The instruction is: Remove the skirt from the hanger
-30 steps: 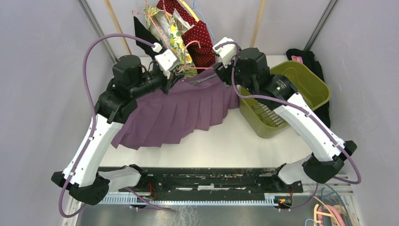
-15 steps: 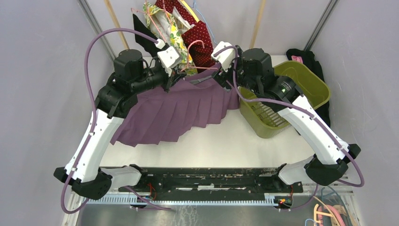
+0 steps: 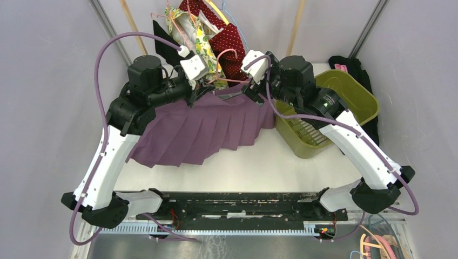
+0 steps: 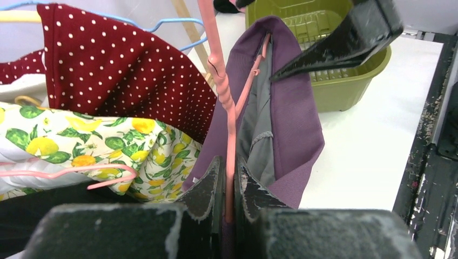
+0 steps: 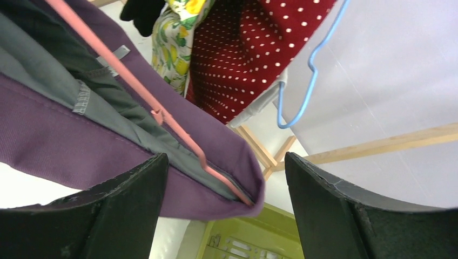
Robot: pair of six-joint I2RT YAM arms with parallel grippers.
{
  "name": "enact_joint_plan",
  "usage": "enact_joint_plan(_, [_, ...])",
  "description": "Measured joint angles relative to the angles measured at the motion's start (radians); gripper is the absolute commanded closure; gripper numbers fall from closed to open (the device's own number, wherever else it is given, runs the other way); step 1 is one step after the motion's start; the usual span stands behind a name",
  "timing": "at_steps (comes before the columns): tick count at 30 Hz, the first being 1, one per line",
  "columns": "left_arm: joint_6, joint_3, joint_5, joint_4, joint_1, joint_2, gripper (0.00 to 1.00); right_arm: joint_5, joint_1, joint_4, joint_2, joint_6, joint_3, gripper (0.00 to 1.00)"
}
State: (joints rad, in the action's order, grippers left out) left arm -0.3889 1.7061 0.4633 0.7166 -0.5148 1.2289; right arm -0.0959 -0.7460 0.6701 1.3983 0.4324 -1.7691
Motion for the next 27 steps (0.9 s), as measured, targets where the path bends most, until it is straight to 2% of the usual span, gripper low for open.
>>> enact_joint_plan(8, [-0.002,0.039,0.042,0.001,0.000,0.000,0.97,0.071,0.000,-0.026,-0.005,0.003,0.059,0.13])
enact_joint_plan(15, [-0.002,0.039,0.063,0.007,0.000,-0.006,0.97,0.032,0.000,-0.058,-0.008,0.053,0.096,0.10])
enact_joint_plan(17, [-0.002,0.039,0.068,0.008,0.000,-0.006,0.97,0.007,-0.002,-0.076,-0.008,0.070,0.108,0.13])
enact_joint_plan(21, [-0.002,0.039,0.071,0.008,0.000,-0.007,0.97,-0.026,-0.005,-0.114,-0.008,0.097,0.135,0.26])
enact_joint_plan(23, [-0.002,0.039,0.071,0.008,0.000,-0.009,0.97,-0.029,-0.006,-0.129,-0.008,0.104,0.145,0.38])
enact_joint_plan(24, [-0.002,0.039,0.071,0.007,0.000,-0.011,0.97,-0.029,-0.007,-0.134,-0.008,0.105,0.149,0.47])
enact_joint_plan(27, [-0.002,0.039,0.071,0.008,0.000,-0.018,0.97,-0.029,-0.006,-0.140,-0.008,0.114,0.152,0.96])
